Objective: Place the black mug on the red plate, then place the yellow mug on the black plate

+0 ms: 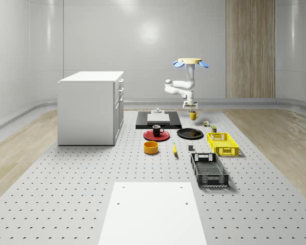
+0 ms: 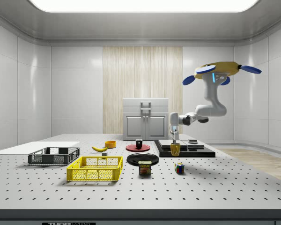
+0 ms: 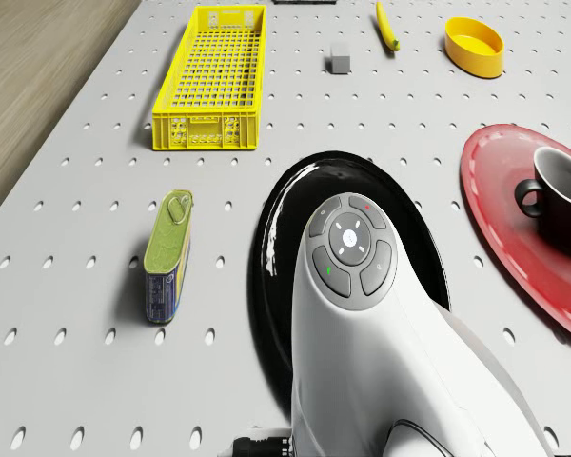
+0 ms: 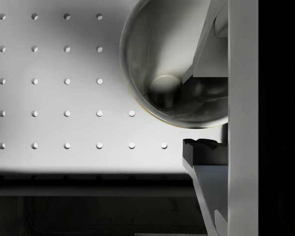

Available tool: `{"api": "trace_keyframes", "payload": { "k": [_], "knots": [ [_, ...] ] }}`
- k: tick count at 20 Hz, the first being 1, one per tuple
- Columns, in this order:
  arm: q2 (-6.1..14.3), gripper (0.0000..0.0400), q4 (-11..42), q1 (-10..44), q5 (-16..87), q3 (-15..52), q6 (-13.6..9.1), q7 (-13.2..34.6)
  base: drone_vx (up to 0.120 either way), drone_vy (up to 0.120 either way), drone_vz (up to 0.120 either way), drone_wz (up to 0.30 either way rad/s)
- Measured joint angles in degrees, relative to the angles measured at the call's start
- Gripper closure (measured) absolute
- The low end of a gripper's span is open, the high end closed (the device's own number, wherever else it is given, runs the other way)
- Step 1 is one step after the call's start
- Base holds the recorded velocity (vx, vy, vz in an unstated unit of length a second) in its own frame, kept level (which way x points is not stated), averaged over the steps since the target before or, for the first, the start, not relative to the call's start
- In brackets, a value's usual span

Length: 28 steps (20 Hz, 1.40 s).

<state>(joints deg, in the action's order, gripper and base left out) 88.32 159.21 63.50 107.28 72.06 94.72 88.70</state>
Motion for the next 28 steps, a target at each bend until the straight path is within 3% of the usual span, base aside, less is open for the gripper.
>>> {"api": "trace_keyframes", "payload": {
  "k": [11,15,20,28],
  "knots": [
    [0.24,0.029,-0.01,0.08,-0.1,0.02,0.22,0.06,0.12,-0.116,0.0,0.0],
    [0.31,0.029,-0.02,0.11,-0.13,0.03,0.29,0.08,0.12,0.0,0.0,0.0],
    [0.4,0.029,-0.02,0.14,-0.17,0.03,0.37,0.1,0.12,0.0,-0.096,0.0],
    [0.52,0.029,-0.03,0.18,-0.22,0.04,0.49,0.13,0.12,-0.035,0.0,0.0]
  ]
}}
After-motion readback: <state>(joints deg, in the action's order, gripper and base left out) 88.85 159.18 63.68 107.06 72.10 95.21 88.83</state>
